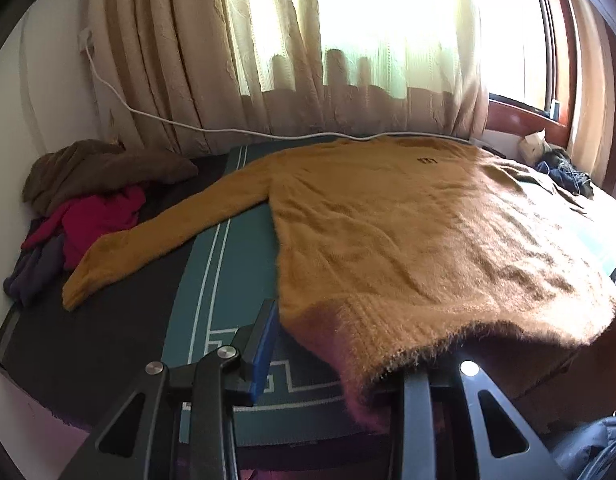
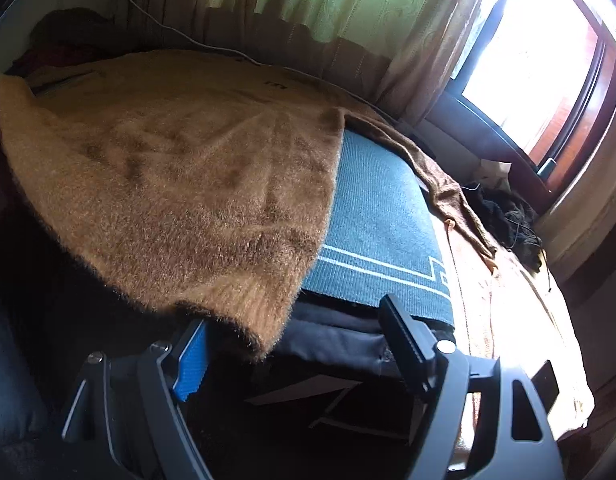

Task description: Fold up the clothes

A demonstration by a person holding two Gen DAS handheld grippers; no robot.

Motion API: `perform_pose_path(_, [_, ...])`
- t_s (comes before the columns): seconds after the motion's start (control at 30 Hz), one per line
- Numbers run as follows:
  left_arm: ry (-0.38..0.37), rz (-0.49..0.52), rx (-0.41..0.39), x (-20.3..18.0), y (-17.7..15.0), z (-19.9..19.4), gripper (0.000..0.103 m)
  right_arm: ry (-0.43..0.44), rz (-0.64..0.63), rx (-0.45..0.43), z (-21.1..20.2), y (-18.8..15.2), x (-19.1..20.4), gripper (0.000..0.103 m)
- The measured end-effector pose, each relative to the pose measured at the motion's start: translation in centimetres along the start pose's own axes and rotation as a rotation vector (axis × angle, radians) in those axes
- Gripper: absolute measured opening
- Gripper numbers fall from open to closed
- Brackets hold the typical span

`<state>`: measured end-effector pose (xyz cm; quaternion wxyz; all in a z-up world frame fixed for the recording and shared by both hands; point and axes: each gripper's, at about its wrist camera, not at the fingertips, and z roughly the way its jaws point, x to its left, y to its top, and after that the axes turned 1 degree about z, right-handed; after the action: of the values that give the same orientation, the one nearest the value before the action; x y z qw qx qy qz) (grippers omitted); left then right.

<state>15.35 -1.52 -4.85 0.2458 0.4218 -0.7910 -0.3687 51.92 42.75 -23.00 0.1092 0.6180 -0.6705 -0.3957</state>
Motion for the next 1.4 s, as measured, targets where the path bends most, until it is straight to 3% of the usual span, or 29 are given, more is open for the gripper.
perform_pose_path(0.17, [0.005, 0.030, 0.002, -0.7, -0.4, 0.1, 0.036, -0.045, 0.020, -0.029, -0.8, 1.3, 0.7, 0.078])
perform_pose_path(0.2, [0.004, 0.036, 0.007, -0.8, -0.5, 0.1, 0.036, -0.035, 0.017, -0.033, -0.9, 1.1, 0.8, 0.064])
perform_pose_path(0.23, [0.012, 0.043, 0.013, -0.8, -0.7, 0.1, 0.036, -0.025, 0.014, -0.036, -1.0, 0.9, 0.8, 0.035])
perform_pose_path(0.3, [0.041, 0.063, 0.029, -0.8, -1.1, 0.2, 0.036, -0.021, 0.047, -0.029, -1.2, 0.6, 0.2, 0.004])
perform_pose_path(0.43, [0.183, 0.135, 0.071, -0.2, -2.3, 0.3, 0.036, -0.018, 0.195, -0.043, -2.6, 0.5, -3.0, 0.004])
perform_pose_path(0.53, [0.165, 0.116, 0.124, 1.5, -3.3, -0.1, 0.036, 0.018, 0.248, -0.040, -4.1, 1.5, -4.2, 0.004])
perform_pose_path(0.6, [0.157, 0.120, 0.138, 1.9, -3.9, -0.4, 0.037, 0.009, 0.197, -0.008, -2.5, 5.8, -0.2, 0.004])
perform_pose_path(0.67, [0.148, 0.138, 0.148, 1.9, -4.4, -0.5, 0.037, 0.003, 0.154, 0.041, -1.4, 7.4, 2.5, 0.004])
perform_pose_path(0.8, [0.117, 0.239, 0.154, 0.8, -5.8, 0.0, 0.037, 0.018, 0.150, 0.107, 2.2, 13.6, 4.4, 0.004])
perform_pose_path(0.97, [0.083, 0.392, 0.094, 0.2, -6.4, -0.5, 0.037, 0.031, 0.099, 0.127, 5.0, 17.3, 4.7, 0.004])
perform_pose_path(1.07, [0.015, 0.482, 0.082, 0.3, -6.4, -1.4, 0.038, 0.063, 0.041, 0.127, 5.8, 18.8, 4.1, 0.024])
perform_pose_path(1.1, [-0.015, 0.505, 0.082, 0.5, -6.4, -1.8, 0.044, 0.065, 0.025, 0.123, 5.5, 19.0, 3.9, 0.050])
perform_pose_path(1.13, [-0.048, 0.511, 0.088, 0.9, -6.4, -2.2, 0.044, 0.068, 0.019, 0.115, 5.0, 18.9, 3.7, 0.077])
perform_pose_path(1.17, [-0.082, 0.516, 0.095, 1.2, -6.4, -2.6, 0.044, 0.085, 0.030, 0.100, 4.4, 18.9, 3.2, 0.083])
perform_pose_path(1.3, [-0.243, 0.474, 0.131, 3.0, -5.6, -4.5, 0.044, 0.205, 0.166, 0.022, 1.6, 19.6, -0.2, 0.084])
perform_pose_path(1.4, [-0.269, 0.435, 0.038, 3.3, -2.7, -5.9, 0.044, 0.278, 0.248, -0.073, 0.8, 21.4, -2.4, 0.084])
